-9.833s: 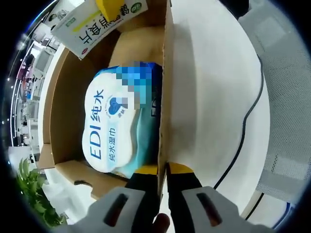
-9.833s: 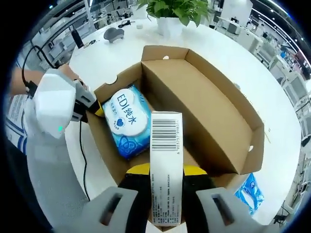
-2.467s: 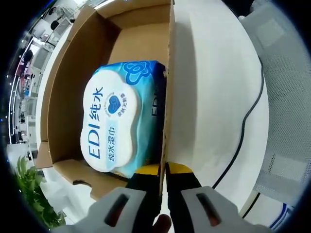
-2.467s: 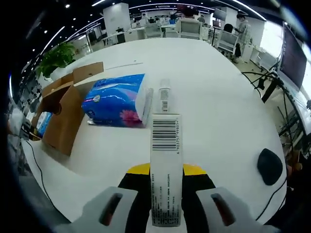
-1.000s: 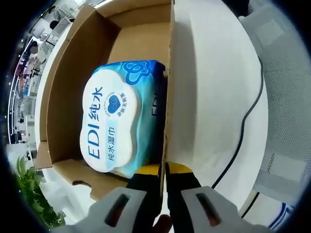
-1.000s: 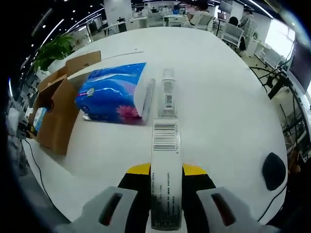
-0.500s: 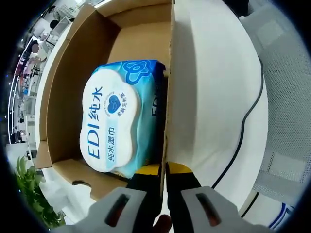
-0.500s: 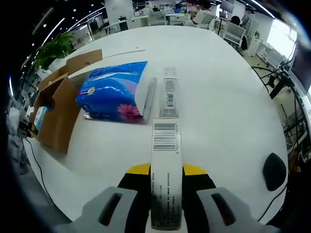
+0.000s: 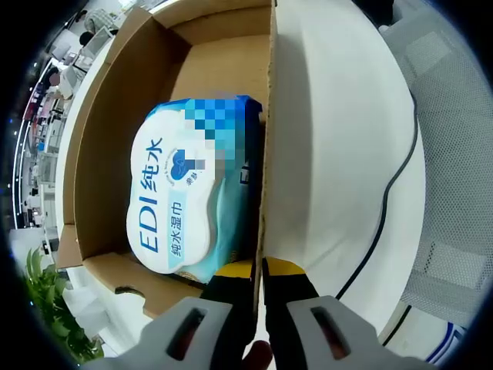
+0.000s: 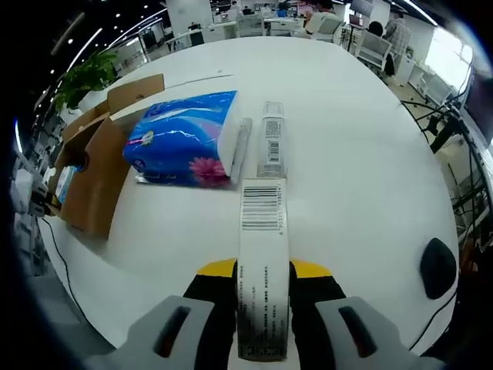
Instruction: Operate the shoe box by opening the lid, removing the specified soft item, and placing it in the target area until the item is outside and the box remains undamaged.
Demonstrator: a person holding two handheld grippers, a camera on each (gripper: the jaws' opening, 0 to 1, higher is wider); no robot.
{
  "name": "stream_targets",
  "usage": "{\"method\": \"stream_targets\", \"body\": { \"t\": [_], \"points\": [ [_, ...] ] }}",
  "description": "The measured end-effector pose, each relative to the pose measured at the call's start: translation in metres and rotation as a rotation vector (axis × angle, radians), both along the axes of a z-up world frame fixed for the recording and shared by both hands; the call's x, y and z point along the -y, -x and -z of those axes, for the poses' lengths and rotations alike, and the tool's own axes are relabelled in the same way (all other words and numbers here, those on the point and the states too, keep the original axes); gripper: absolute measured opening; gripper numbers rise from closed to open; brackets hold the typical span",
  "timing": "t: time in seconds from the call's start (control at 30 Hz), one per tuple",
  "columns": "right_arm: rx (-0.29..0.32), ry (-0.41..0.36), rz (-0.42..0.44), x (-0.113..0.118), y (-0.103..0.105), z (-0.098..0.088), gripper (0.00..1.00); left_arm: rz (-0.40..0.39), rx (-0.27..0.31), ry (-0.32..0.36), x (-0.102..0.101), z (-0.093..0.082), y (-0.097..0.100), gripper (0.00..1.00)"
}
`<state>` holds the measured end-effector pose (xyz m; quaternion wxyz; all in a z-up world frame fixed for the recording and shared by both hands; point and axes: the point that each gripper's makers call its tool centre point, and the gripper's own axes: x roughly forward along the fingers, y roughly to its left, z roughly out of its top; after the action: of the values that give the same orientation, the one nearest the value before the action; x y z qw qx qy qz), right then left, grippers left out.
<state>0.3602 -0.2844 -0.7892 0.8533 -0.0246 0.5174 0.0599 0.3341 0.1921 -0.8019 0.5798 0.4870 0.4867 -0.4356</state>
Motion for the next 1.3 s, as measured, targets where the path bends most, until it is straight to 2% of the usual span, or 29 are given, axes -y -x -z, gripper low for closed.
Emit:
{"method": "stream_targets", "body": {
  "t": [0.13, 0.27, 0.47, 0.63, 0.9, 1.3],
  "points": [
    [-0.011, -0.001, 0.002, 0.000, 0.003, -0.003, 0.29, 0.002, 0.002, 0.001, 0.000, 0.000, 0.000, 0.02],
    [0.008, -0.005, 0.009, -0.001, 0.006, -0.011, 0.36, 0.006, 0.002, 0.001, 0.000, 0.000, 0.000, 0.02],
    [0.008, 0.001, 0.035, 0.000, 0.013, -0.023, 0.36, 0.002, -0.003, 0.002, 0.000, 0.000, 0.000, 0.02],
    [0.062, -0.013, 0.046, -0.004, 0.012, -0.048, 0.38, 0.003, 0.007, 0.003, 0.000, 0.000, 0.000, 0.02],
    [0.126, 0.022, -0.021, -0.017, 0.015, -0.078, 0.38, -0.001, 0.011, 0.006, 0.000, 0.000, -0.001, 0.02],
    [0.215, -0.041, 0.027, -0.034, 0.035, -0.104, 0.37, 0.018, 0.005, 0.005, -0.001, -0.001, -0.001, 0.02]
  ]
}}
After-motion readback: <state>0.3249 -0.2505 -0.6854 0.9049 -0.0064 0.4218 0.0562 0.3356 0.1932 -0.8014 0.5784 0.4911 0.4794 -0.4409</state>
